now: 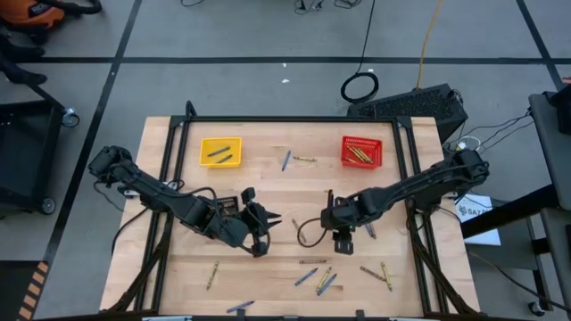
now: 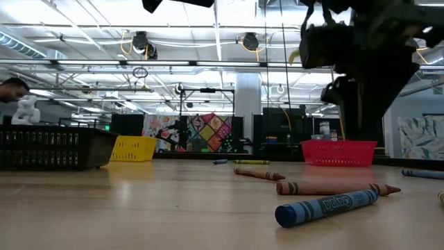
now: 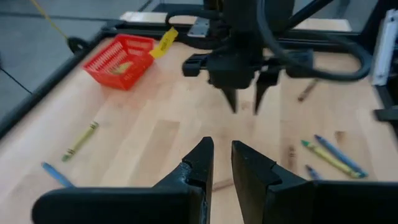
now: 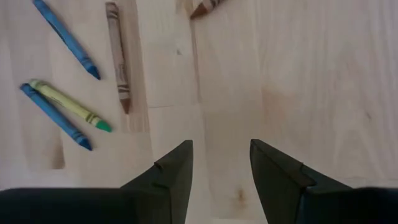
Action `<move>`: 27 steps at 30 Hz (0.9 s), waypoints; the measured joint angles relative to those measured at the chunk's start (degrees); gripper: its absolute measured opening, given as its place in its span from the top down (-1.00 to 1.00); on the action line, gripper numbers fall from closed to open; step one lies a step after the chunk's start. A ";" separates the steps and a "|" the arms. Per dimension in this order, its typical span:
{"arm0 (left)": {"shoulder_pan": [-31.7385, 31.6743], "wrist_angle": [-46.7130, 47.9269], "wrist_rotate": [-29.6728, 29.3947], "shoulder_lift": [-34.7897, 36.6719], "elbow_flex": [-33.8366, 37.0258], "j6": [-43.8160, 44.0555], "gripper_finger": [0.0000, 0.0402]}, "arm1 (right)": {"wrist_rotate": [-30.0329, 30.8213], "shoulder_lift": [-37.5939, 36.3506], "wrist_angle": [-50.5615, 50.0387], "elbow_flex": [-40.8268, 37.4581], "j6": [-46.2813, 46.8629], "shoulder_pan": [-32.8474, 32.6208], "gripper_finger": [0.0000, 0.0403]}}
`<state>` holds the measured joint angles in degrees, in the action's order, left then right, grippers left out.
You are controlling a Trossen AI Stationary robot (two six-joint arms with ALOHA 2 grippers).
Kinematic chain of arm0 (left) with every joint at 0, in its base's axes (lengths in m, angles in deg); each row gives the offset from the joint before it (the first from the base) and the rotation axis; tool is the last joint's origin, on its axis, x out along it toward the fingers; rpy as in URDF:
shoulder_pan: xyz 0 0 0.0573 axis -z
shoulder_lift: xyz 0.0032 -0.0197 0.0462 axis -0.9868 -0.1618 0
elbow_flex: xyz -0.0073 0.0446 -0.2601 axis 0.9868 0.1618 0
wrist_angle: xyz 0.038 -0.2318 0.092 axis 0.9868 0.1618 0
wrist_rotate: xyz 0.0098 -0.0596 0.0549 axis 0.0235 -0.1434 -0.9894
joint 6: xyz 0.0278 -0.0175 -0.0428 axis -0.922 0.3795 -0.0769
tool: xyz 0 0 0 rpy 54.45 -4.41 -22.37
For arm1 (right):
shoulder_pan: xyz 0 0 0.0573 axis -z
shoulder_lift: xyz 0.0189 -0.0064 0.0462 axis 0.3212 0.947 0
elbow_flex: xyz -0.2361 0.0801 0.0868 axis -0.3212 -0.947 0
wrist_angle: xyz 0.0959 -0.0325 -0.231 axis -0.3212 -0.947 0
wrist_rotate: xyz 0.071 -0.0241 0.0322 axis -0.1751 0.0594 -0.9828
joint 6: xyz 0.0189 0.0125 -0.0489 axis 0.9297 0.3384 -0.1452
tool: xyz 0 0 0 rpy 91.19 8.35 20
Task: Sort crayons
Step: Put the brown crayon into the black bin
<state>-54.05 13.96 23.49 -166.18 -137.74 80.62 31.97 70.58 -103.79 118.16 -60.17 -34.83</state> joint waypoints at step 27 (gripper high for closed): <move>1.46 -0.24 1.47 0.00 0.00 18.12 0.71 | 13.61 3.07 12.79 0.00 -2.81 -10.54 0.29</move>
<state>-52.59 13.72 24.96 -166.18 -137.74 98.74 45.58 73.65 -91.00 118.16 -62.98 -45.37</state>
